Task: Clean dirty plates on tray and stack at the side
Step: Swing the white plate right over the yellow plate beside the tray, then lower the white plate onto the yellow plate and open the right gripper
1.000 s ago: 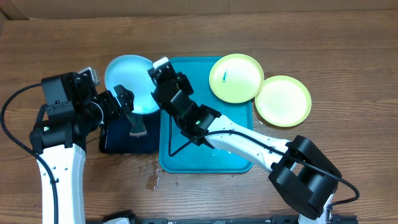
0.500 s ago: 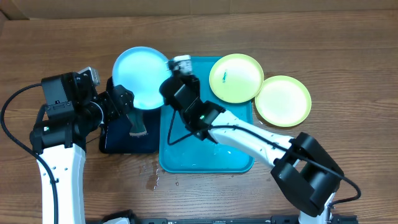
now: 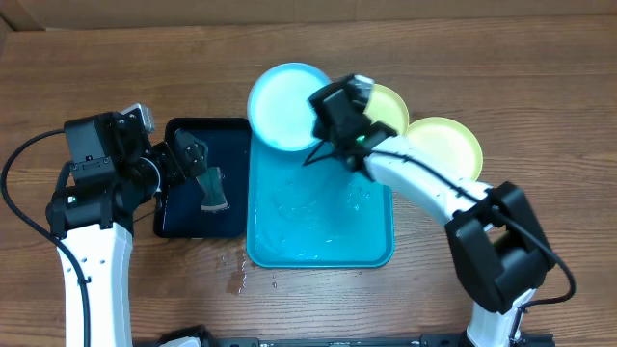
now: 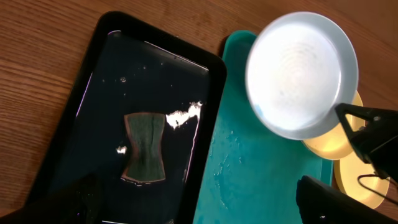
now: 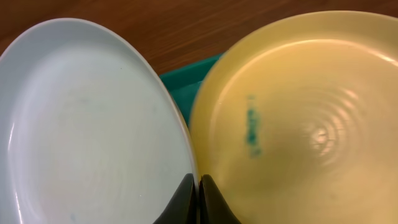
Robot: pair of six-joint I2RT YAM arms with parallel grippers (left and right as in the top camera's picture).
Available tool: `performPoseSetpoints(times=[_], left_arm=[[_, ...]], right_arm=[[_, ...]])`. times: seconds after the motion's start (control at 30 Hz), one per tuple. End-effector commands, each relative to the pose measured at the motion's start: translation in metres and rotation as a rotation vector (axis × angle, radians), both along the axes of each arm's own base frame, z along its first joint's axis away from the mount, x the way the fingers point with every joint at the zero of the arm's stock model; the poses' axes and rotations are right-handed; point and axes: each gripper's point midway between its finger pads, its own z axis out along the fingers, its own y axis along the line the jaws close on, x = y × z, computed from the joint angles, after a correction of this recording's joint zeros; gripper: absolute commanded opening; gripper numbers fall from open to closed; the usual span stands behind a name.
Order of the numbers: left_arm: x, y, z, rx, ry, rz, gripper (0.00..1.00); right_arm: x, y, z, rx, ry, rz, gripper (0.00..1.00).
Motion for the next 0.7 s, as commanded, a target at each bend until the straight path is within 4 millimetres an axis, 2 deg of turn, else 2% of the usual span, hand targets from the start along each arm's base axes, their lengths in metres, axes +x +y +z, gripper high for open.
performPoseSetpoints(times=[0.0,0.23,0.4,0.5,0.67], left_arm=[[0.003,0.001,0.004,0.0,-0.009,0.003,1.0],[0.003,0.001,0.004,0.0,-0.009,0.003,1.0],[0.003,0.001,0.004,0.0,-0.009,0.003,1.0],[0.003,0.001,0.004,0.0,-0.009,0.003,1.0],[0.003,0.001,0.004,0.0,-0.009,0.003,1.0]], right_arm=[[0.013,-0.029,0.034,0.135,-0.013,-0.115,0.04],[0.02,-0.084,0.028,0.213,0.095,-0.178,0.04],[0.016,-0.137,0.014,0.215,0.185,-0.279,0.04],[0.002,-0.179,0.002,0.191,0.269,-0.373,0.04],[-0.018,-0.222,-0.01,0.172,0.365,-0.475,0.04]])
